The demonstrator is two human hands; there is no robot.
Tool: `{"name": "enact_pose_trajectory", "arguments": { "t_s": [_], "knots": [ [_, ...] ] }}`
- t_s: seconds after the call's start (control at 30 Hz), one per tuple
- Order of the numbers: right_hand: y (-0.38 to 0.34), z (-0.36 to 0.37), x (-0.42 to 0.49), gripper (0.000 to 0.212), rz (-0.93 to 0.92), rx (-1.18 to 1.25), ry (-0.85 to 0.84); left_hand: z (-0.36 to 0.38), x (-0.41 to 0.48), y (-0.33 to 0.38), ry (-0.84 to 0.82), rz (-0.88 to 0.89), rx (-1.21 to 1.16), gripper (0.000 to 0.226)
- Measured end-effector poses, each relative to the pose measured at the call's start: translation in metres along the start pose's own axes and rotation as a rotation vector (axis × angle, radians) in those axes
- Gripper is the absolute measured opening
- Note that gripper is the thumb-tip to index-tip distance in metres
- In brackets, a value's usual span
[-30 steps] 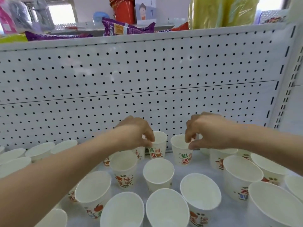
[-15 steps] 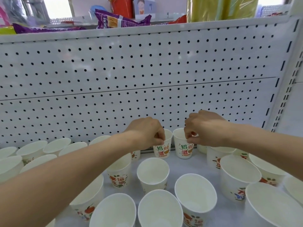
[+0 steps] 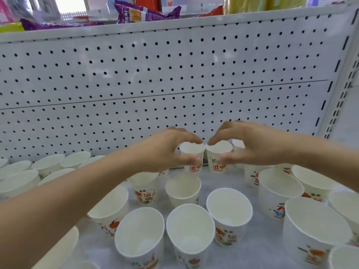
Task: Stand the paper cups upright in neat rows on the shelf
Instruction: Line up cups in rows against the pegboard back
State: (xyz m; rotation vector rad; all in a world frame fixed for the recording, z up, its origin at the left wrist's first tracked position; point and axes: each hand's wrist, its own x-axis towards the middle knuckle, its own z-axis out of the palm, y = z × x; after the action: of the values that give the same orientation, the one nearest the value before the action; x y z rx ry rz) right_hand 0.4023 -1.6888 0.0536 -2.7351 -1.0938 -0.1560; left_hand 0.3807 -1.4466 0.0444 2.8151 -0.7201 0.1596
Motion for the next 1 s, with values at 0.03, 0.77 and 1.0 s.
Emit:
{"name": "enact_pose_trajectory", "arguments": {
  "t_s": [0.03, 0.77, 1.0],
  "knots": [
    [-0.007, -0.005, -0.013, 0.056, -0.033, 0.121, -0.072, -0.004, -0.014, 0.0, -0.062, 0.015, -0.047, 0.06],
    [-0.017, 0.016, -0.019, 0.061, 0.051, 0.014, -0.14, 0.009, -0.01, -0.002, -0.237, -0.028, -0.235, 0.064],
    [-0.016, 0.018, -0.017, 0.082, 0.156, -0.346, -0.025, 0.02, -0.01, 0.019, -0.007, -0.219, 0.167, 0.097]
  ]
}}
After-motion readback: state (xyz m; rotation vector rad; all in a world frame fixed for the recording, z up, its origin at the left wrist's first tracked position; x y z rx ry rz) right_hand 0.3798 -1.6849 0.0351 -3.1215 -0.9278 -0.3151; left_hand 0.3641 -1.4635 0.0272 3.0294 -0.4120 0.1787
